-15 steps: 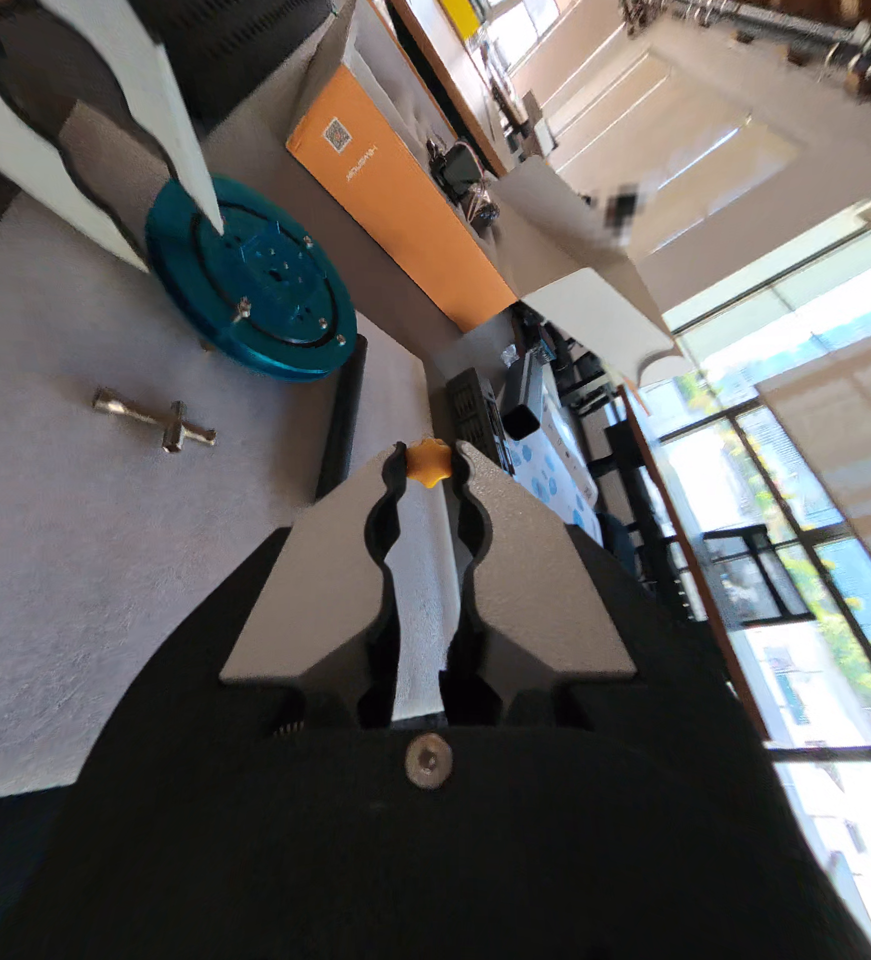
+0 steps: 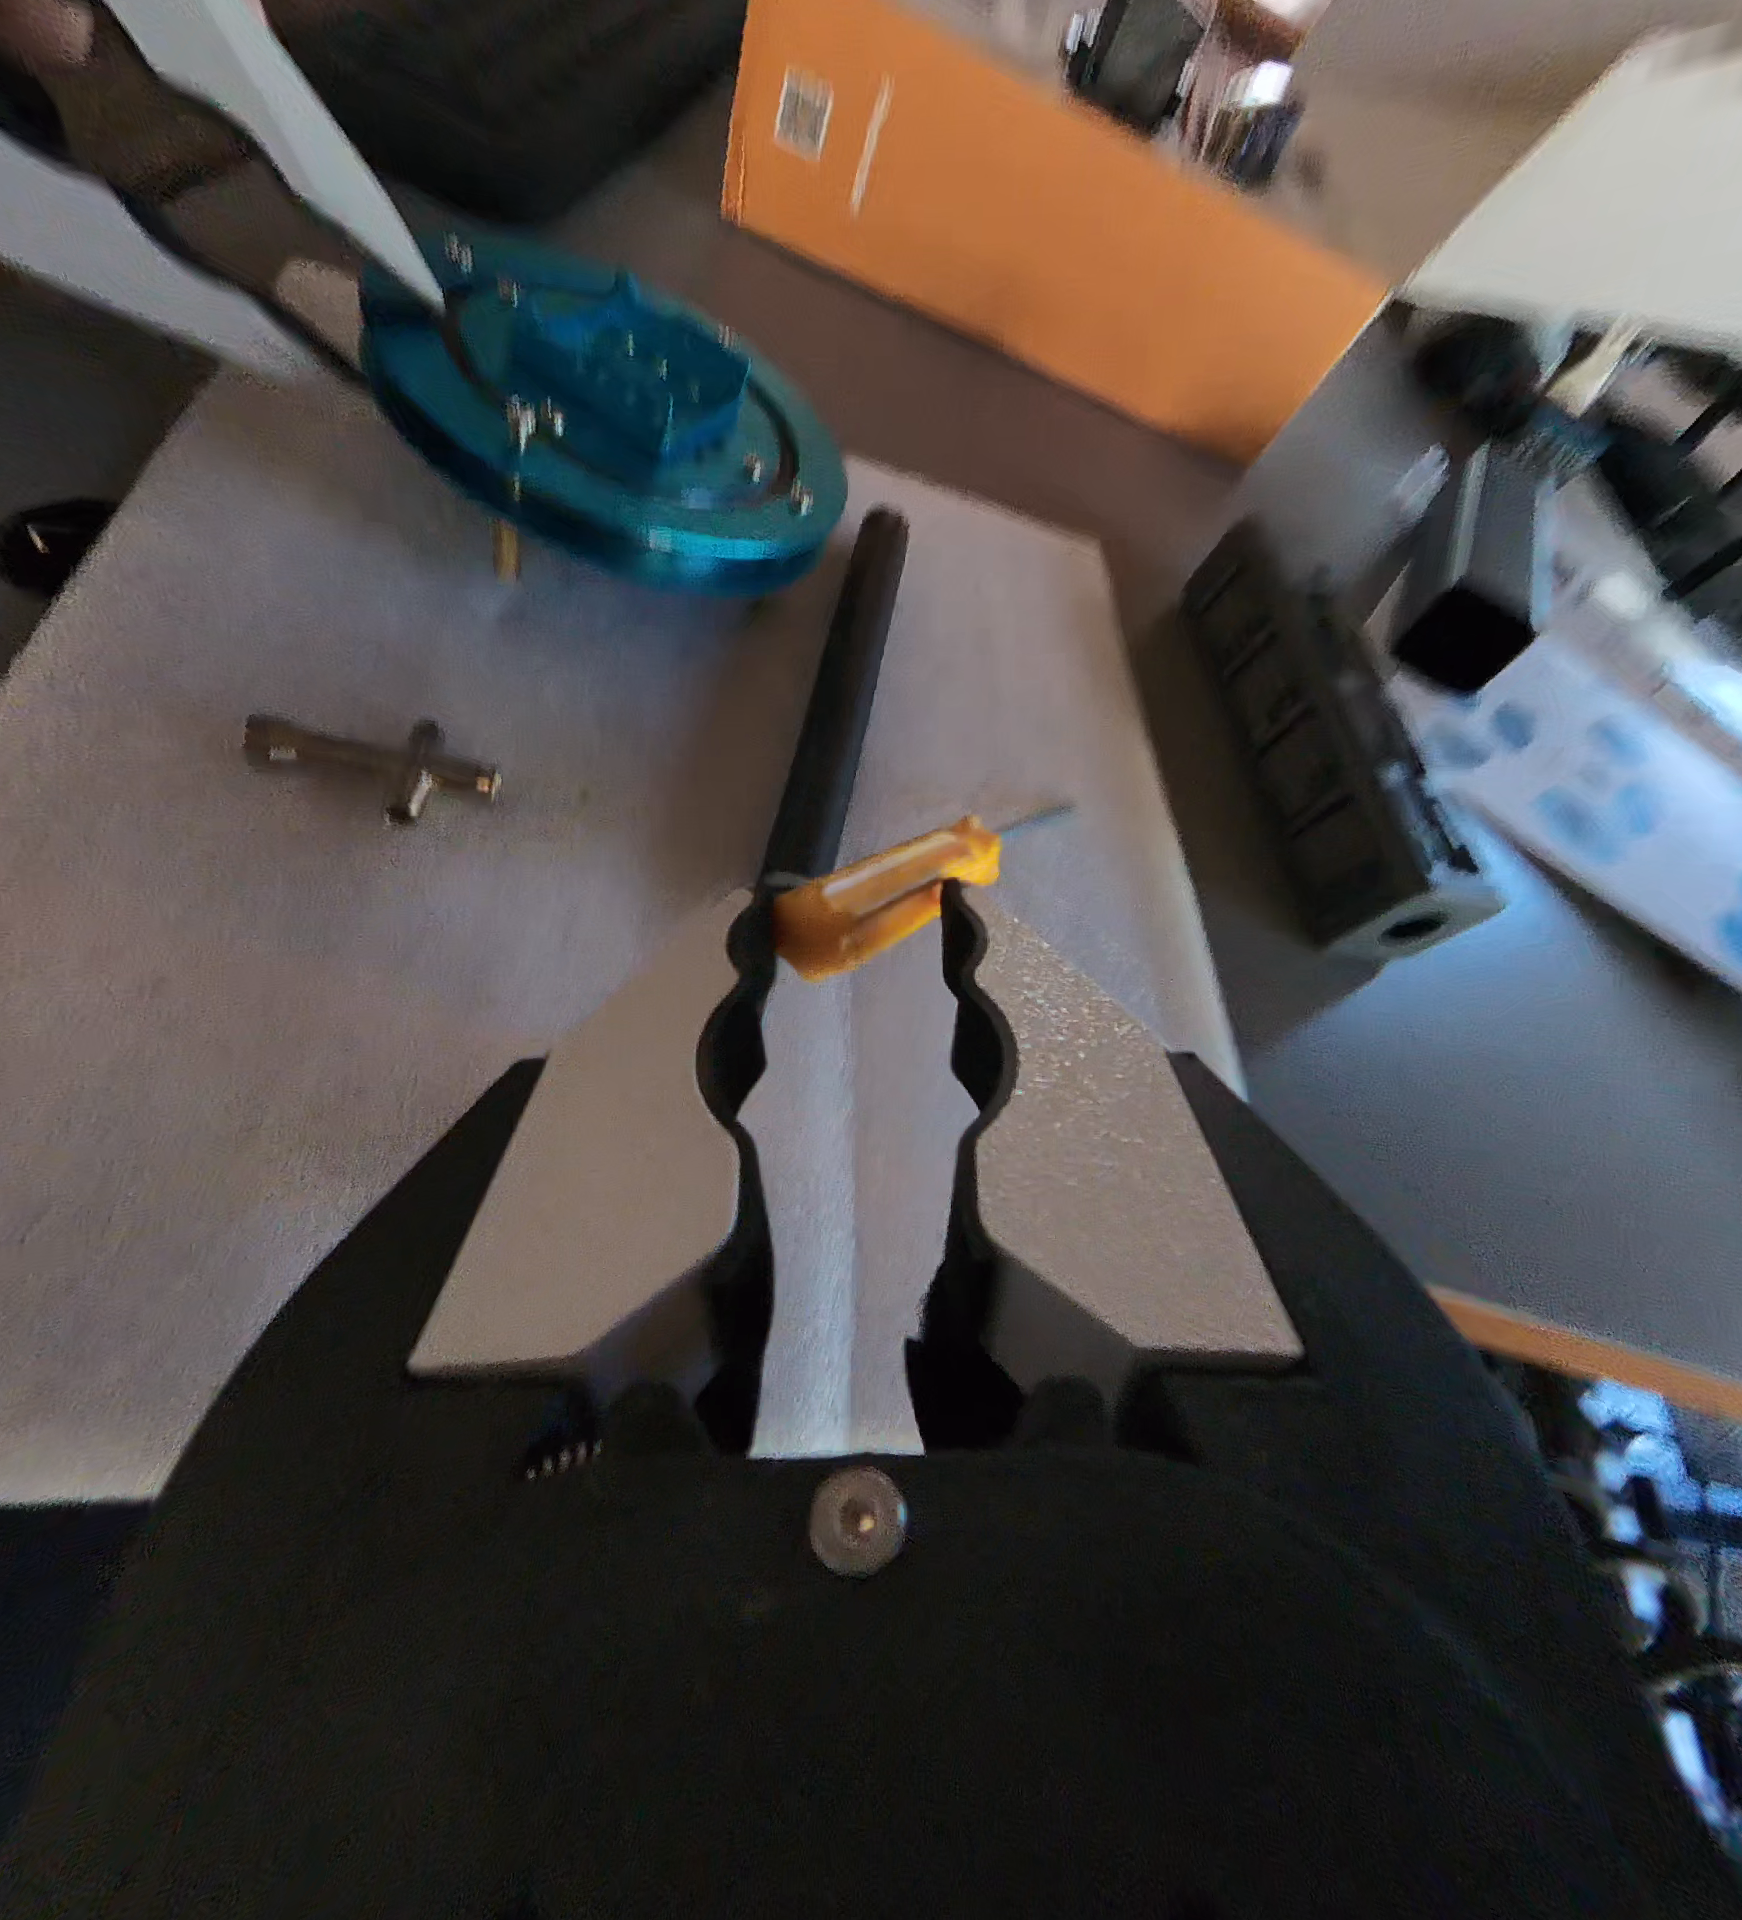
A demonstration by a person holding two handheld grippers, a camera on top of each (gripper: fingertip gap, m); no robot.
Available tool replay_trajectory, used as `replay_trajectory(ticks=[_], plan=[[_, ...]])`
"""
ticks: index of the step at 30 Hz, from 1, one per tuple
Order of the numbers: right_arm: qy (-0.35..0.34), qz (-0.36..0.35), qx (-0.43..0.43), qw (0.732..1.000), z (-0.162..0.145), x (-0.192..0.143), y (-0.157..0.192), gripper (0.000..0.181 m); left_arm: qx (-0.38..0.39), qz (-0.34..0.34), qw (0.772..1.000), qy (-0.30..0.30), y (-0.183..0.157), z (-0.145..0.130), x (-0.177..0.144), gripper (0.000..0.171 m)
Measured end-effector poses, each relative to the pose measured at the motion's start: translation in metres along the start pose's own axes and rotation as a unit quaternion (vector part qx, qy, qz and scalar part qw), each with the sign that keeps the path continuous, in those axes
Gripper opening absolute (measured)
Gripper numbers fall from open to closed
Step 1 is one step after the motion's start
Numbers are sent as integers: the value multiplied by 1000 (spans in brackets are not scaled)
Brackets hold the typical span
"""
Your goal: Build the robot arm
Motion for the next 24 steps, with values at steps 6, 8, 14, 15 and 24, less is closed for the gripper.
replay_trajectory(ticks=[6,8,14,15,24], plan=[[51,52,51,996,-25,5,10,35,-35,-3,999,-18,16,2,-4,17],[49,76,91,992,-26,5,10,39,-45,-3,999,-21,22,1,-5,17],[35,151,180,971,-23,2,10,55,-60,-12,998,-21,31,-2,-9,17],[29,159,189,969,-20,0,9,57,-58,-11,998,-20,32,-3,-10,17],[66,180,220,956,-22,1,-4,53,-77,-18,997,-21,45,-3,-10,18]])
Point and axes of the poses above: each gripper's, where its closed fingertips meet, x out along the fingers, z out of its top, y = z × x across the jaws, the point moved 4 cm from there along -x, back along the fingers, and after that the axes turned 7 degrees about -x, right-handed, at the moved point
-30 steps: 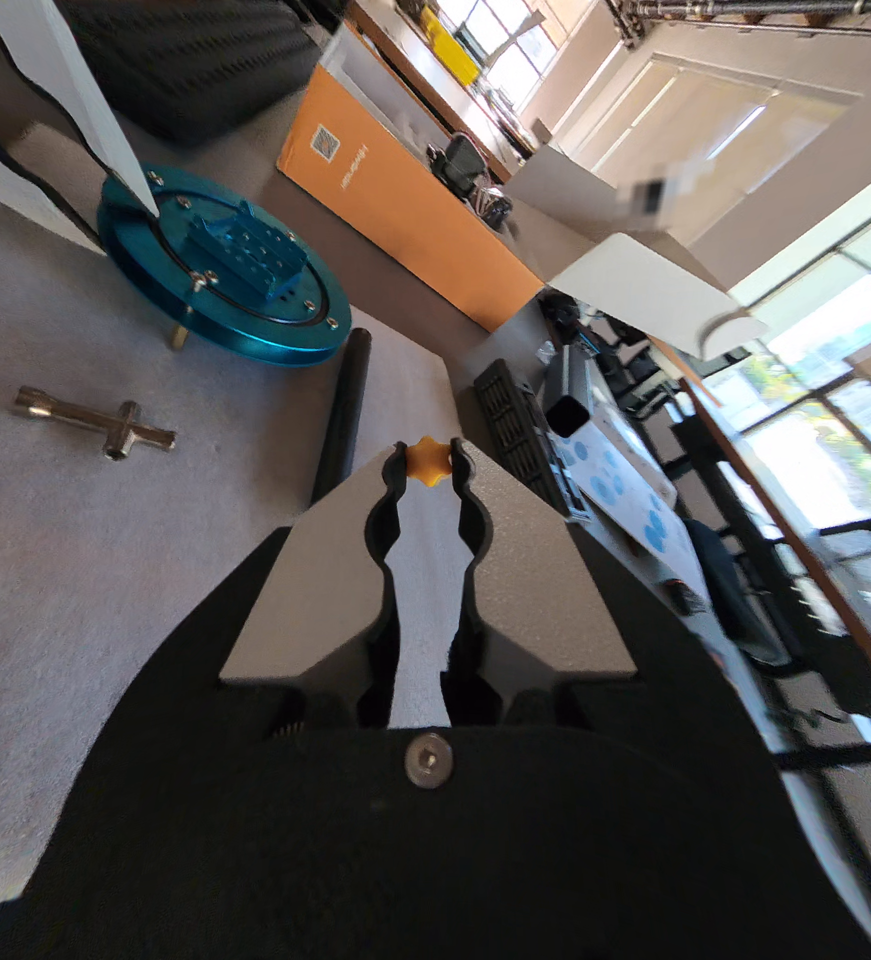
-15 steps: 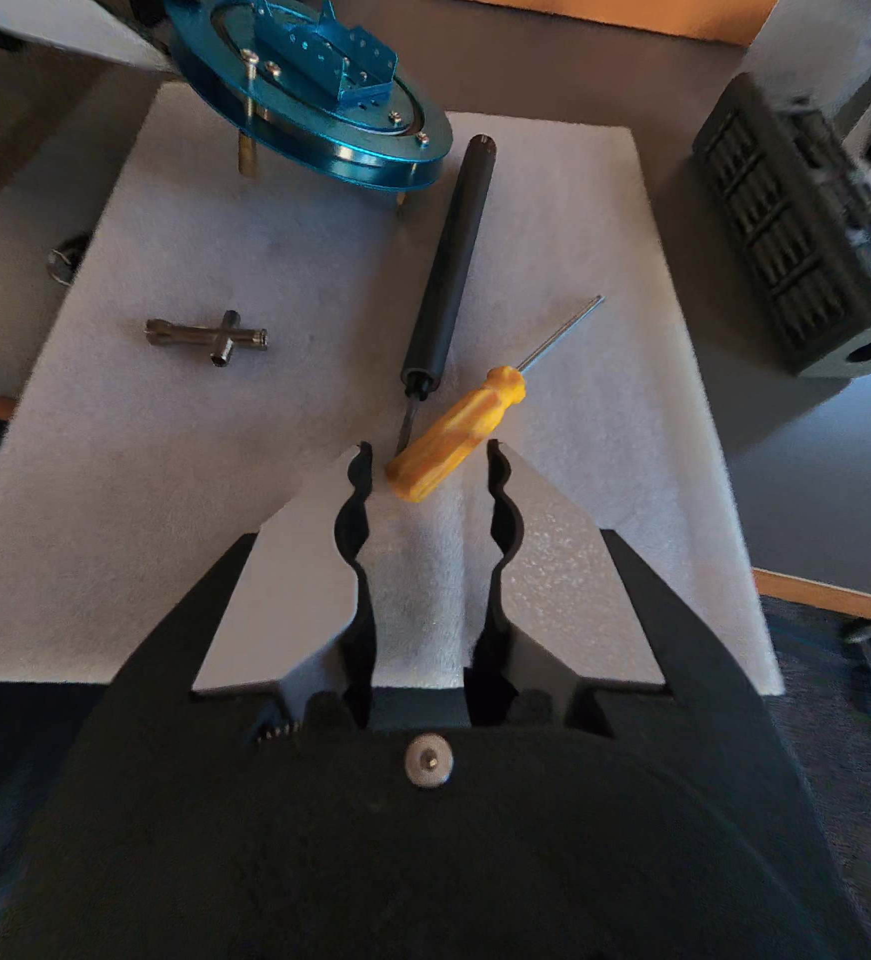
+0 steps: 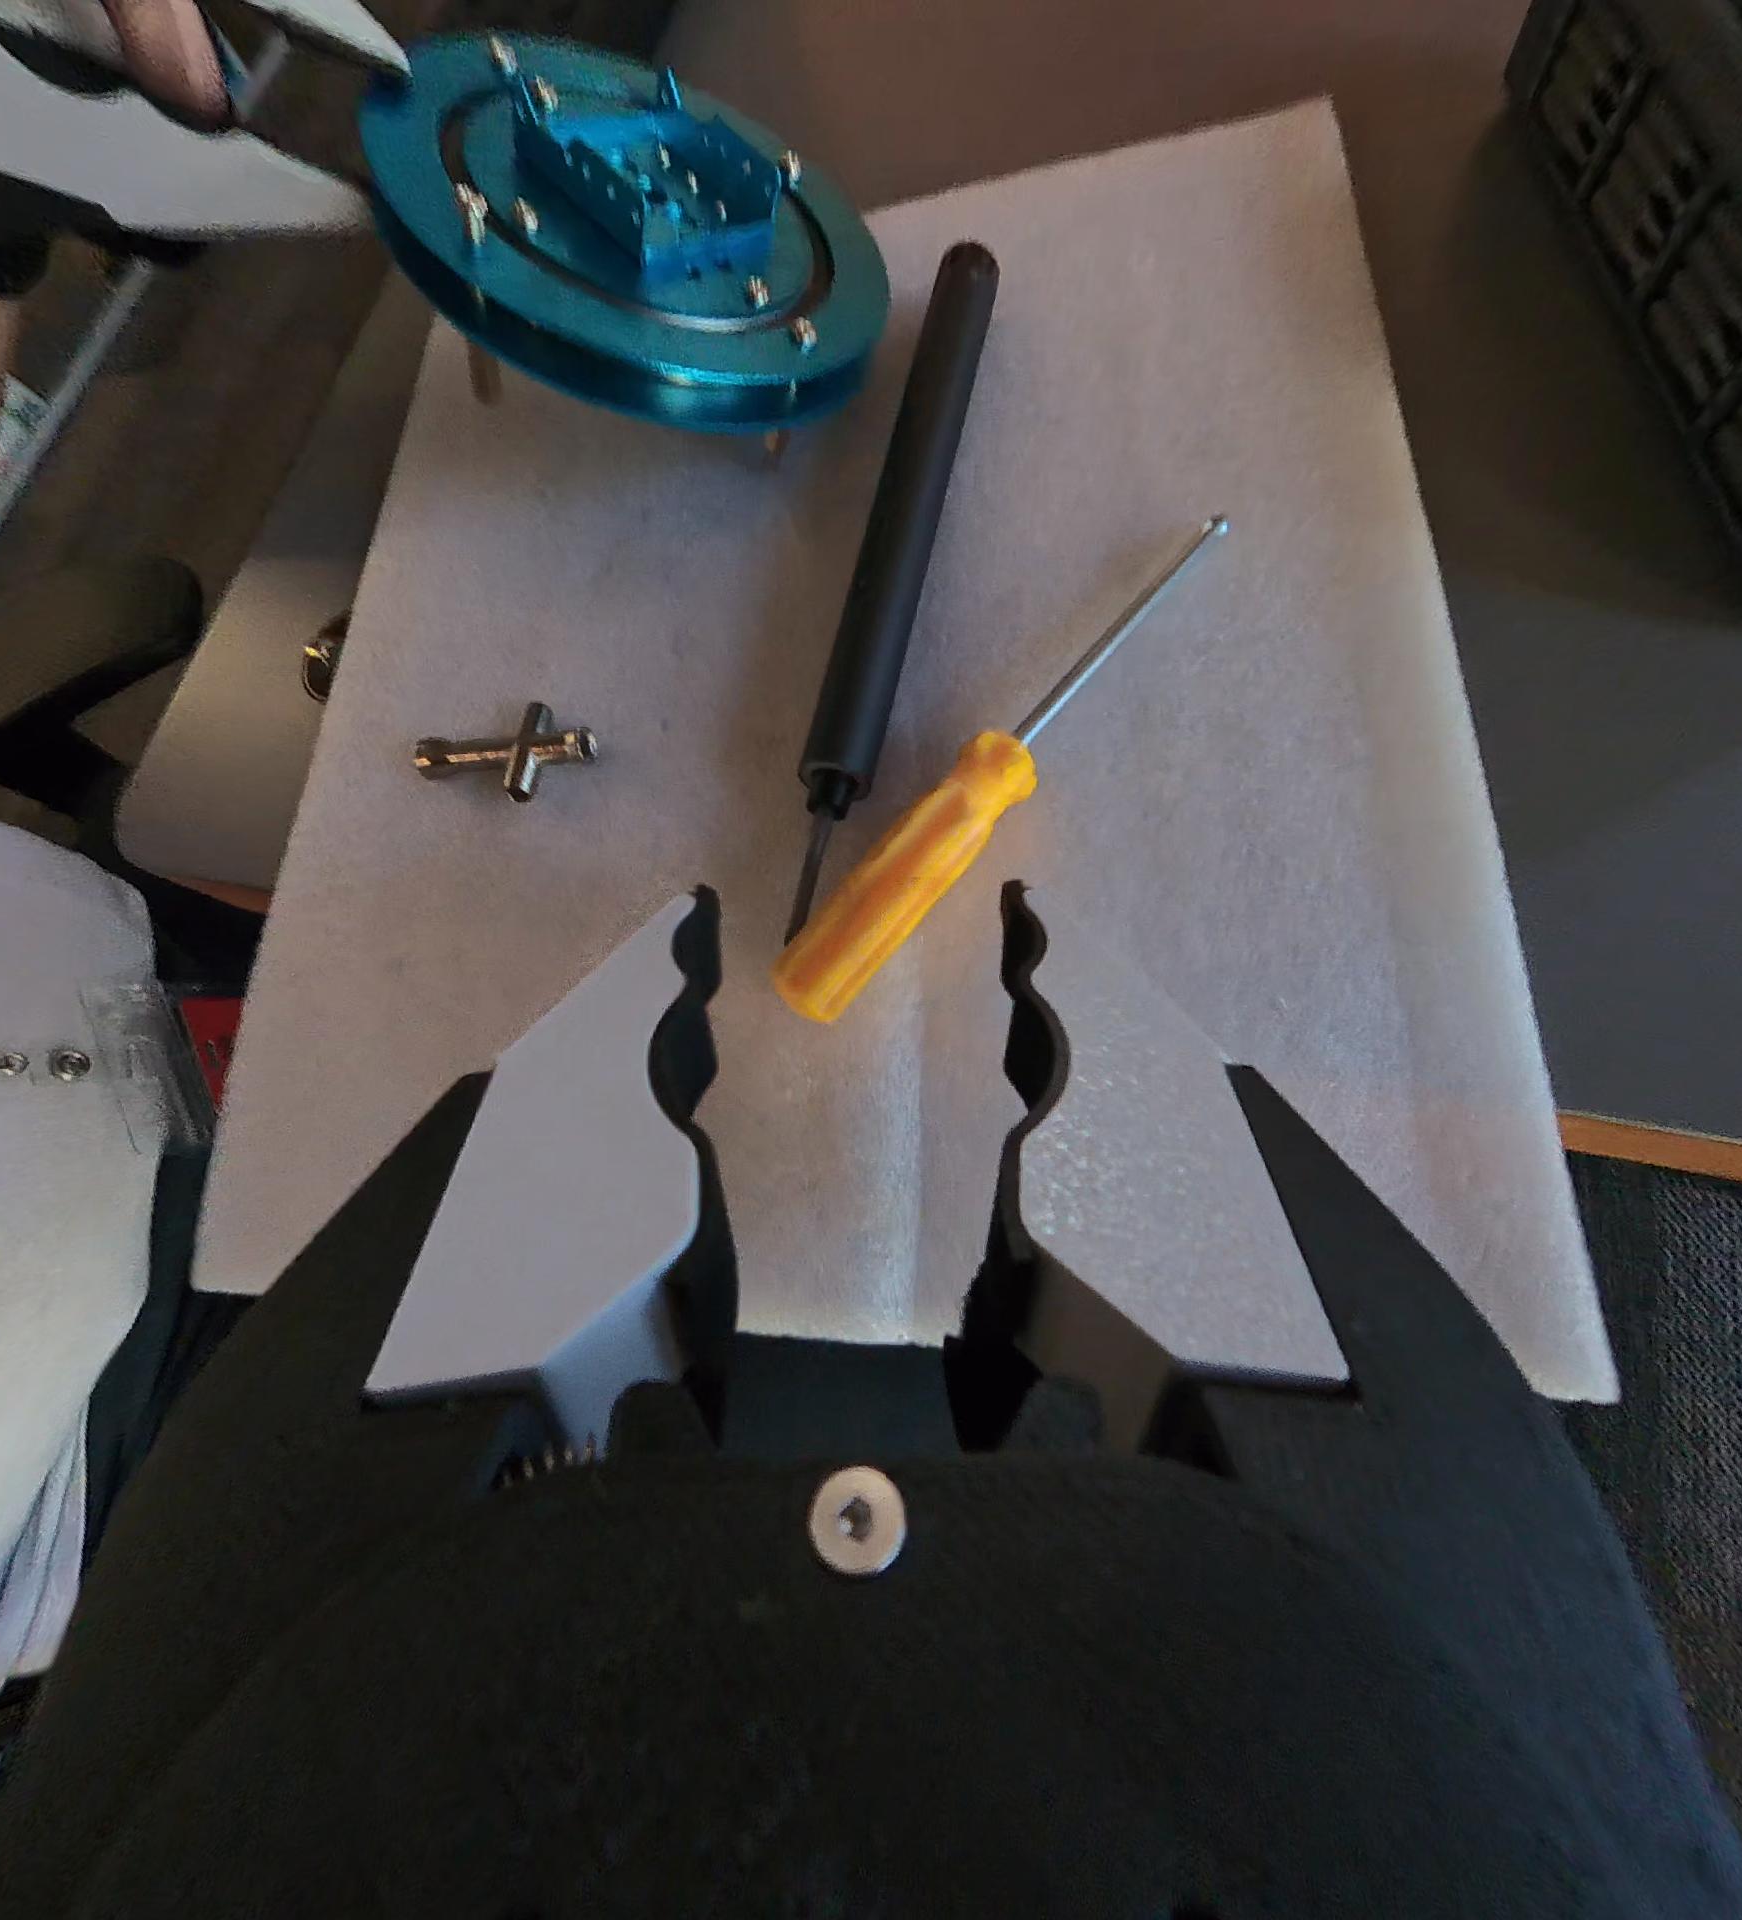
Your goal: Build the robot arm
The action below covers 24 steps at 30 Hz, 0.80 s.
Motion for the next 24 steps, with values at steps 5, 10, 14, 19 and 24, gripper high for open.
replay_trajectory(ticks=[5,10,14,19,24], plan=[[27,2,19,999,-3,5,-3,24,-5,-7,1000,-6,9,6,6,17],[38,-14,40,998,-1,-2,-13,18,-7,-40,999,0,23,12,12,16],[-10,-42,-34,998,30,-8,-10,41,4,-66,998,5,36,17,18,15],[-54,-129,-252,958,86,38,25,68,2,-103,995,-3,45,24,27,14],[-43,-153,-279,947,110,87,21,41,7,-123,992,-7,51,29,33,13]])
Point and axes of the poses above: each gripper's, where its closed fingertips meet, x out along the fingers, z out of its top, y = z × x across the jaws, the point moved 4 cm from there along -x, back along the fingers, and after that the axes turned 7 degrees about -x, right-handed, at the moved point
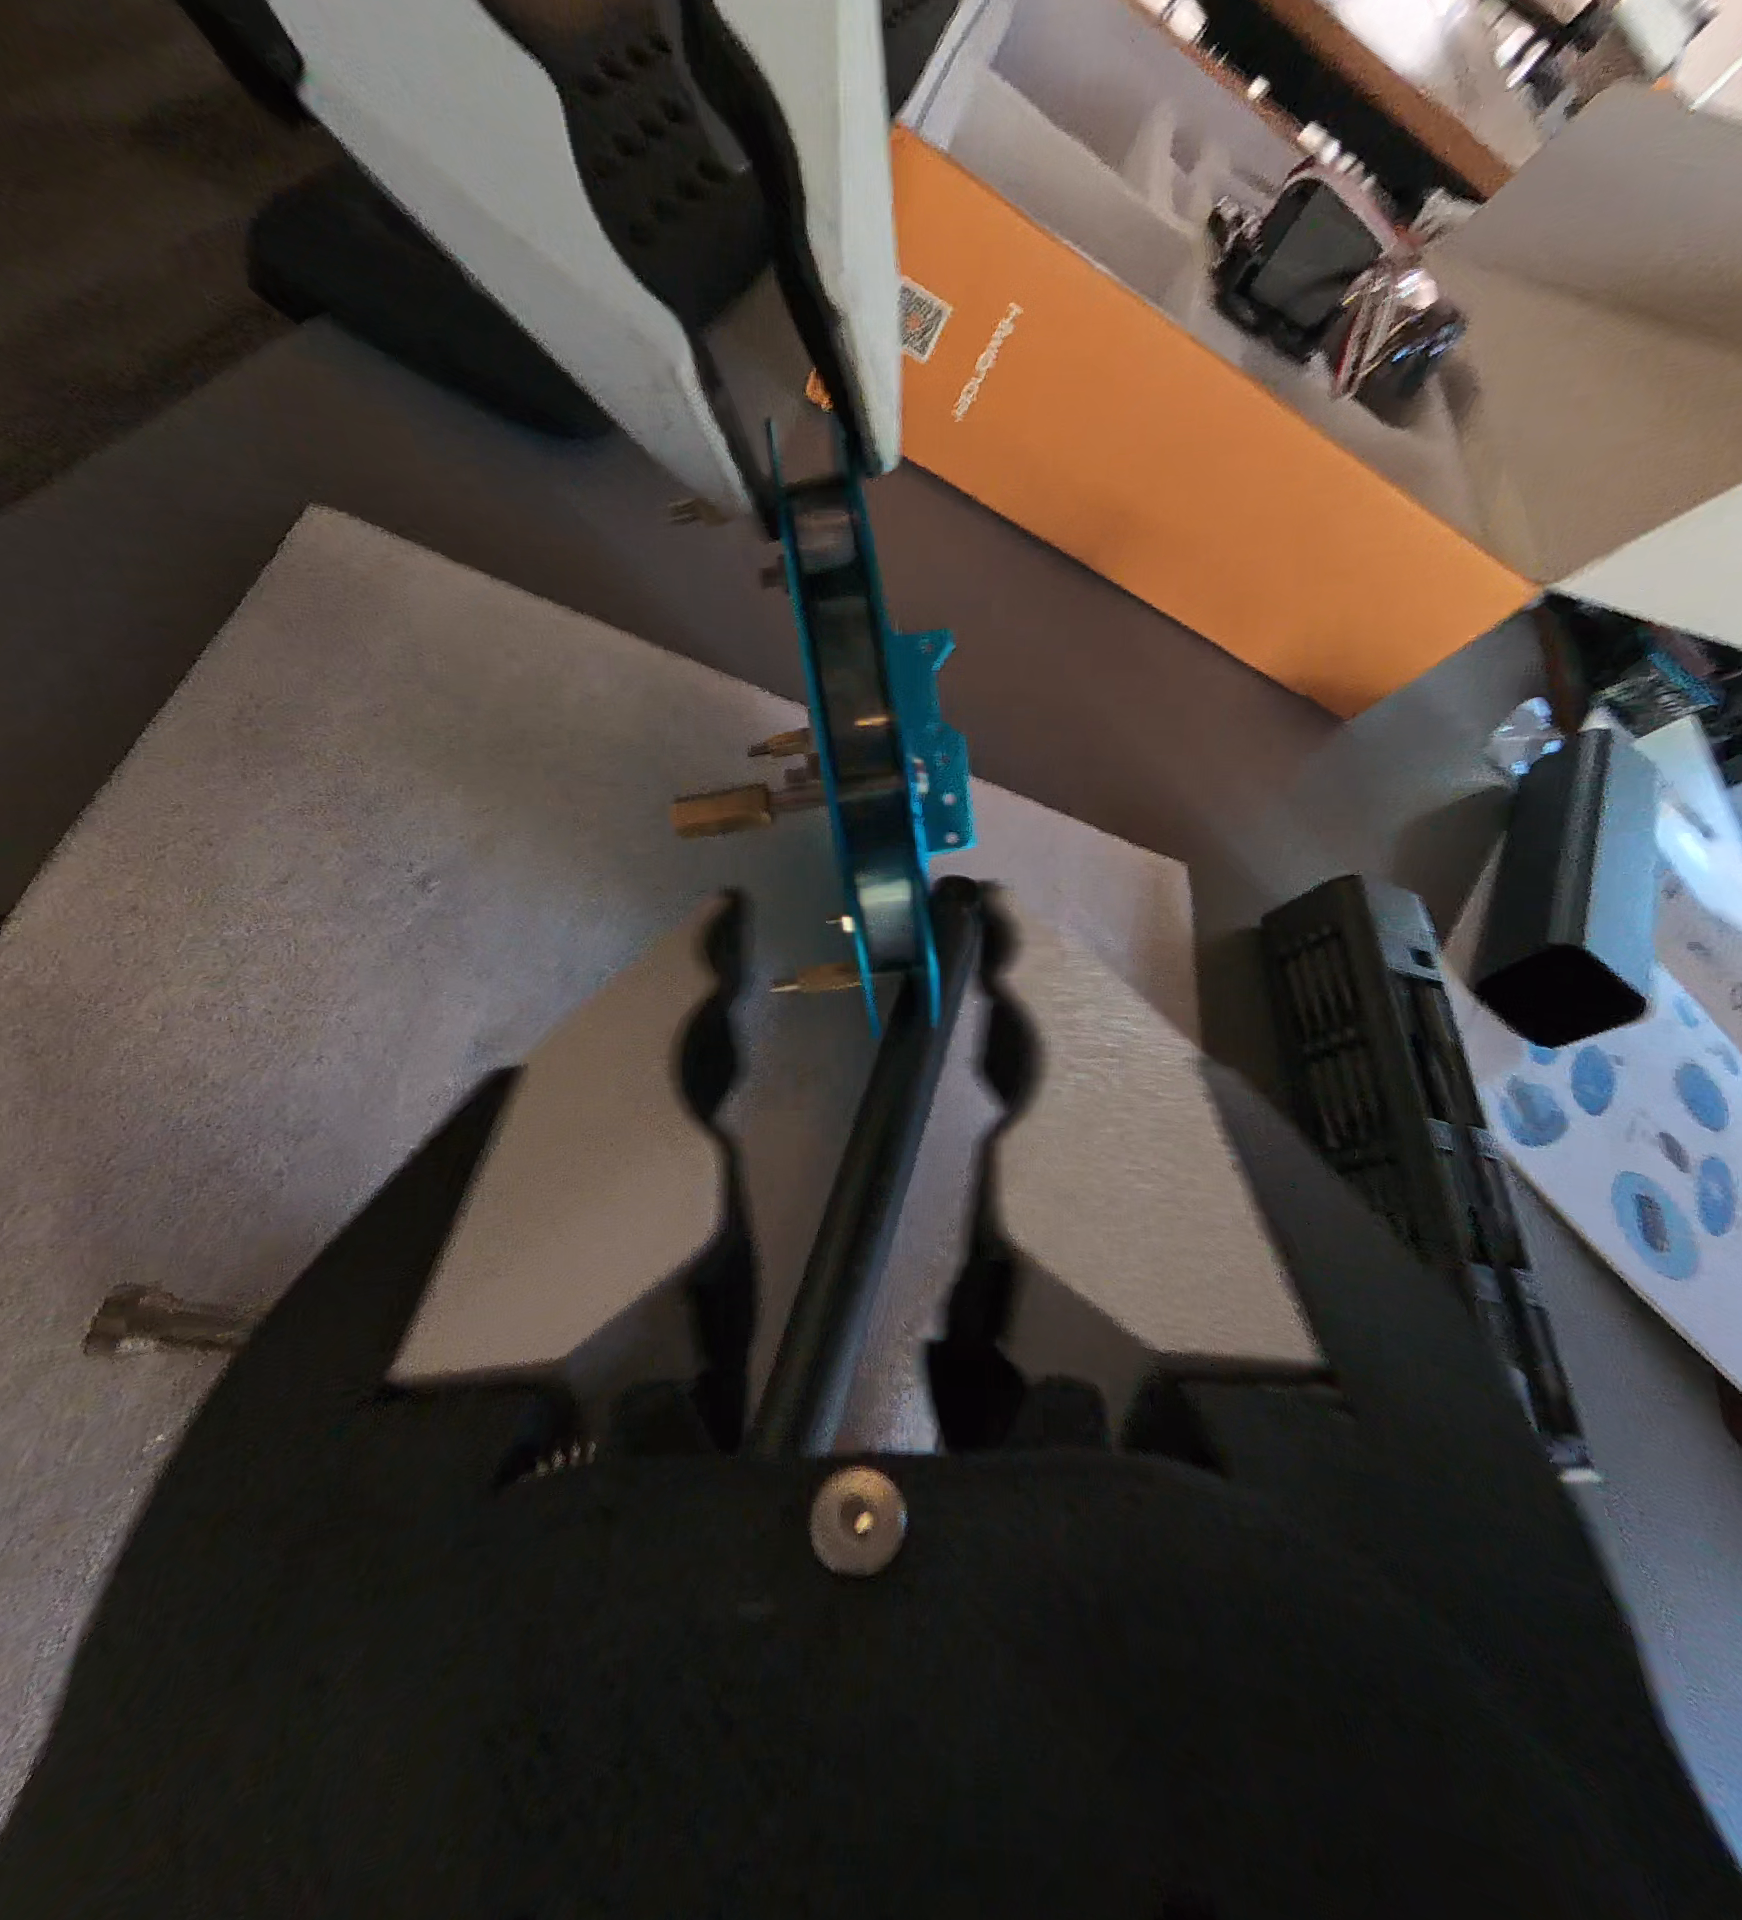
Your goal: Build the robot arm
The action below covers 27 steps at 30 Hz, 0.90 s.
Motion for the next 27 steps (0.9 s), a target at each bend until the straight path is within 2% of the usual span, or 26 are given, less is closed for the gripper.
replay_trajectory(ticks=[1,5,7,9,12,15,16,17,18,20,22,25,27], plan=[[4,-7,4,1000,1,3,-3,14,1,-3,1000,3,2,0,1,14],[-18,-3,16,1000,8,5,-8,11,-13,-4,1000,20,17,-1,-1,13],[-25,22,30,999,14,0,-9,11,-36,-21,999,20,21,1,-4,13],[-41,74,52,995,24,-11,-9,11,-64,-41,997,8,21,8,-12,12],[-81,193,54,976,35,-30,-3,11,-125,-81,989,2,6,22,-30,12],[-89,284,19,955,34,-33,7,11,-169,-93,981,-9,-16,23,-38,12],[-85,297,-2,951,33,-29,10,11,-176,-96,980,-17,-23,21,-37,17],[-79,308,-23,948,31,-25,15,13,-183,-96,978,-32,-28,19,-36,32],[-103,315,-27,943,39,-26,15,11,-190,-91,976,-48,-30,18,-35,38],[-94,329,-46,939,40,-25,17,11,-210,-101,970,-73,-34,17,-31,44],[-82,332,-56,938,41,-23,15,11,-221,-125,964,-81,-41,18,-24,36],[-61,329,-80,939,41,-23,15,11,-177,-97,976,-80,-43,15,-13,13],[-42,307,-86,947,39,-23,12,14,-178,-72,978,-85,-41,16,-9,13]])
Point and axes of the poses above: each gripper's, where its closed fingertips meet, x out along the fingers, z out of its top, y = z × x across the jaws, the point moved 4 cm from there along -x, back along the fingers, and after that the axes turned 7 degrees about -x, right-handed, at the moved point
